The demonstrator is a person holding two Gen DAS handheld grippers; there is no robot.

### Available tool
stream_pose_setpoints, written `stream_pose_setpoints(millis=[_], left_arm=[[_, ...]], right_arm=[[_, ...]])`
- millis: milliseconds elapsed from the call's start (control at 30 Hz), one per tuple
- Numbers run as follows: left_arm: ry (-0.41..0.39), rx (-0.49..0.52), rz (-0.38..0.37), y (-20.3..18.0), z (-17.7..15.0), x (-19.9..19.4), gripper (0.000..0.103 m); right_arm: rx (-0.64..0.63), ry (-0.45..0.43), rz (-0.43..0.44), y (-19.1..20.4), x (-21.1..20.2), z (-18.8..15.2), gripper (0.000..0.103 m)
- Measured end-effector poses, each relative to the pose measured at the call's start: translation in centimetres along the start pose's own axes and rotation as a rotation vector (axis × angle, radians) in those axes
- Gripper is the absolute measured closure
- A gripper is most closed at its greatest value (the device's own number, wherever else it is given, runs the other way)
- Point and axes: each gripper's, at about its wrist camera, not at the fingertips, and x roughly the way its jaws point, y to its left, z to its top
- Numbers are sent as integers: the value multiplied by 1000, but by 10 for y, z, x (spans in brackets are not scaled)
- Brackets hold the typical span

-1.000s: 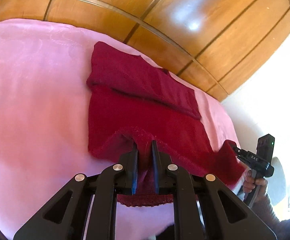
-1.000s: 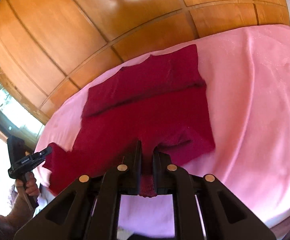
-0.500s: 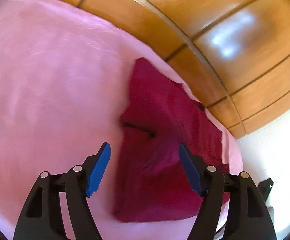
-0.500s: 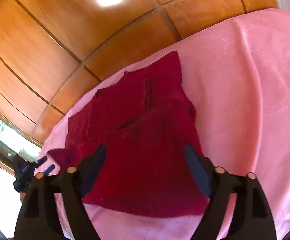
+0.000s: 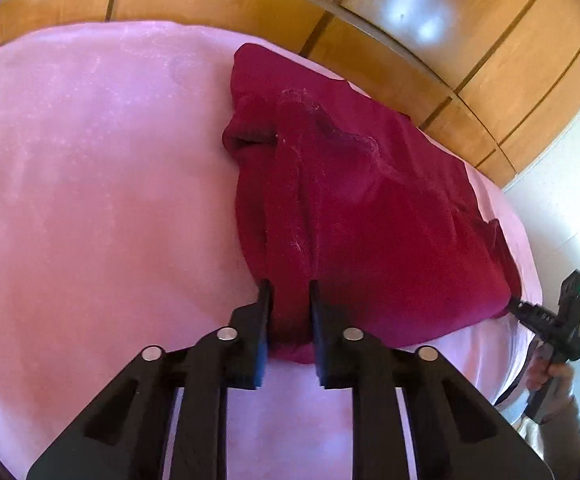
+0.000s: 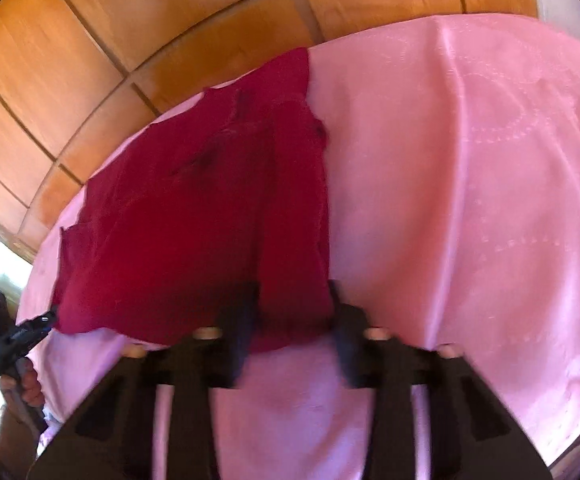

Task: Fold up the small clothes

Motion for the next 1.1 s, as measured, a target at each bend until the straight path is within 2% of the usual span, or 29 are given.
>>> stream_pose_setpoints(millis=[200, 400, 533, 633, 700, 767, 833, 933, 1100], left_arm=[[7, 24, -26, 5, -16, -25, 92], [52, 21, -52, 5, -65, -61, 92], [87, -17, -48, 7, -97, -76, 92], [84, -8, -25, 7, -108, -84, 91], [51, -7, -6, 6, -103, -90, 87], [12, 3, 0, 6, -95, -97, 66], [-43, 8, 25, 6, -84, -102, 53], [-67, 35, 30, 3, -68, -97, 53], [-49, 90, 47, -13, -39, -65, 53]], right_arm=[[-46, -16, 48, 11, -38, -7, 82], [-81, 70, 51, 8, -69, -54, 82], [-71, 134, 33, 3, -73, -85, 82], [-56, 140, 31, 3, -70, -86, 81], [-59, 144, 28, 5, -66, -79, 78], [-72, 132, 9, 5, -69, -74, 69], [-62, 111, 1, 5, -70, -69, 58], [-79, 80, -27, 9, -72, -61, 55], [-107, 21, -46, 12, -70, -40, 49]])
